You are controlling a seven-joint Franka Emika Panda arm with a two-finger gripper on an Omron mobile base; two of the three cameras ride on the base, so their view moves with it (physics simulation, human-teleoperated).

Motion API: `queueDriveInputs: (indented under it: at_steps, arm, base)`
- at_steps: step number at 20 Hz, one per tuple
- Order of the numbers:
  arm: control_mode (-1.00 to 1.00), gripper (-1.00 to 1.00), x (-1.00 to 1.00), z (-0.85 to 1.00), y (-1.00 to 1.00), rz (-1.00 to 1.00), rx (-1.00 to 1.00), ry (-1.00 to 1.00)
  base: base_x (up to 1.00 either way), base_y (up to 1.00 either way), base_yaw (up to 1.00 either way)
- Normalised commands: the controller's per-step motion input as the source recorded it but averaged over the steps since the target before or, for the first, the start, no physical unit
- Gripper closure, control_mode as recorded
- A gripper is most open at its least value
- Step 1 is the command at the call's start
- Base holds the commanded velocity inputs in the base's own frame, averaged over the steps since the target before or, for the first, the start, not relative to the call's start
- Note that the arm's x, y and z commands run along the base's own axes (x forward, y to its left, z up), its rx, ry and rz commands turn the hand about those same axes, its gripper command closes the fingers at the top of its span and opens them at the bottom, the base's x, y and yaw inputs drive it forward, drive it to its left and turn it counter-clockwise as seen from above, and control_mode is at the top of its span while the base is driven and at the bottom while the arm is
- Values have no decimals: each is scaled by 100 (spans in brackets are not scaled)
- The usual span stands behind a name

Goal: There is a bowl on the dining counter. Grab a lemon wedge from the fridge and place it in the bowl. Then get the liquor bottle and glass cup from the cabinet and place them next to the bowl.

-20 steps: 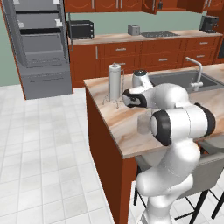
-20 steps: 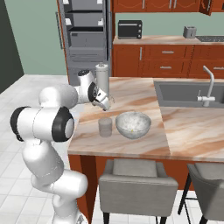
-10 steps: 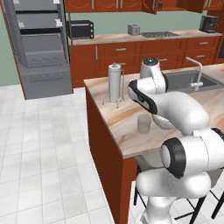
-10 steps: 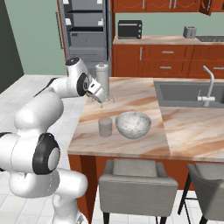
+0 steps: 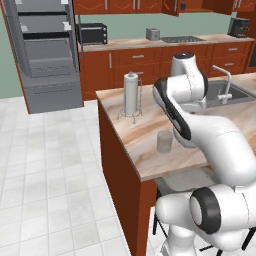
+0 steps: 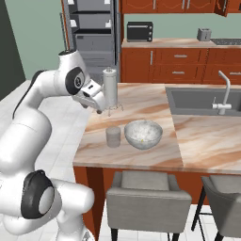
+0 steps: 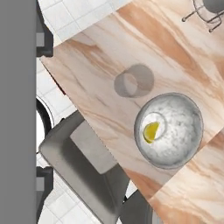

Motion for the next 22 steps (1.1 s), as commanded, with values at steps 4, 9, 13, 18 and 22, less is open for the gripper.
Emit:
queueDriveInputs:
  at_steps: [4, 9, 13, 18, 22]
  arm:
    - [-100, -100, -100, -23, 0, 5, 0, 17]
    - [-100, -100, -95, -59, 0, 14, 2, 10]
    - [-100, -100, -91, -39, 0, 19, 7, 0]
    - [-100, -100, -88, -5, 0, 21, 5, 0]
    - [-100, -100, -67, 11, 0, 27, 11, 0]
  base:
    - [0, 0, 0]
    - [0, 0, 0]
    - [0, 0, 0]
    - [0, 0, 0]
    - [0, 0, 0]
